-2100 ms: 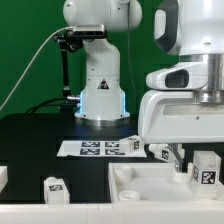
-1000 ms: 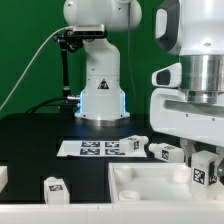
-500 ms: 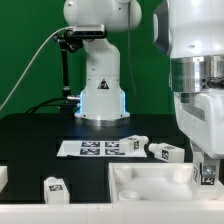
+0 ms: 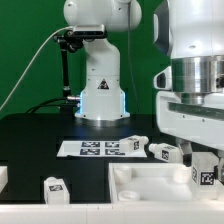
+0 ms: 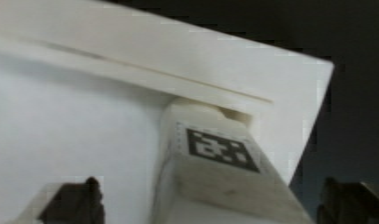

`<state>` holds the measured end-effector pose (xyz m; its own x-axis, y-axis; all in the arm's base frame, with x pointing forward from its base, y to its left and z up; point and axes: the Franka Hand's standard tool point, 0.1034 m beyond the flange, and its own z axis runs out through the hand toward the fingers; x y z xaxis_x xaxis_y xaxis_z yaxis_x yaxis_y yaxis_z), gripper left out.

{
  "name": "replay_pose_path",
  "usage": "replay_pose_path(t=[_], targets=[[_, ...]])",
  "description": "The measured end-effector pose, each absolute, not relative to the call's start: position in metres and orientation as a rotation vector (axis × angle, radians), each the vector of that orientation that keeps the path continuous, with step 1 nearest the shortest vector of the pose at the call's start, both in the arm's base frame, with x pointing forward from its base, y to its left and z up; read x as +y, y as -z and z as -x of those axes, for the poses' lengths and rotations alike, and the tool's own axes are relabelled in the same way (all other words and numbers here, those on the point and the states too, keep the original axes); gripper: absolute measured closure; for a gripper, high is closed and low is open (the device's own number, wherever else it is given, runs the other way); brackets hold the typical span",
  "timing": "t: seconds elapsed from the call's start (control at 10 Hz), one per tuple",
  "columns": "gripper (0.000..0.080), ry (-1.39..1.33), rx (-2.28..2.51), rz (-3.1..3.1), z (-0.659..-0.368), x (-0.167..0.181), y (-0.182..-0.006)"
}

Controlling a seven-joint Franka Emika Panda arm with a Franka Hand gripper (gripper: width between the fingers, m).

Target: Assemble one leg

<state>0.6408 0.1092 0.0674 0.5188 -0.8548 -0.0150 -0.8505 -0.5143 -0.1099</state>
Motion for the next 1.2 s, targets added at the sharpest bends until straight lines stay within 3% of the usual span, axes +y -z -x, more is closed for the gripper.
replay_pose_path(t=[0.1, 0.6, 0.8, 1.0, 1.1, 1.2], targets=[[0.0158, 0.068, 1.395, 2.700, -0.6407, 0.1099, -0.0675], [0.0151, 0.093, 0.995, 2.880, -0.6413, 0.1076, -0.0675], [0.0151, 0.155, 0.375, 3.060, -0.6446, 0.1042, -0.0668], [0.0159, 0.153, 0.455, 3.046, -0.6446, 0.1041, -0.0668], [0.0372, 0.153, 0.457, 3.046, -0.6447, 0.1039, -0.0668], [0.0372, 0.150, 0.534, 3.030, -0.6446, 0.1042, -0.0668]])
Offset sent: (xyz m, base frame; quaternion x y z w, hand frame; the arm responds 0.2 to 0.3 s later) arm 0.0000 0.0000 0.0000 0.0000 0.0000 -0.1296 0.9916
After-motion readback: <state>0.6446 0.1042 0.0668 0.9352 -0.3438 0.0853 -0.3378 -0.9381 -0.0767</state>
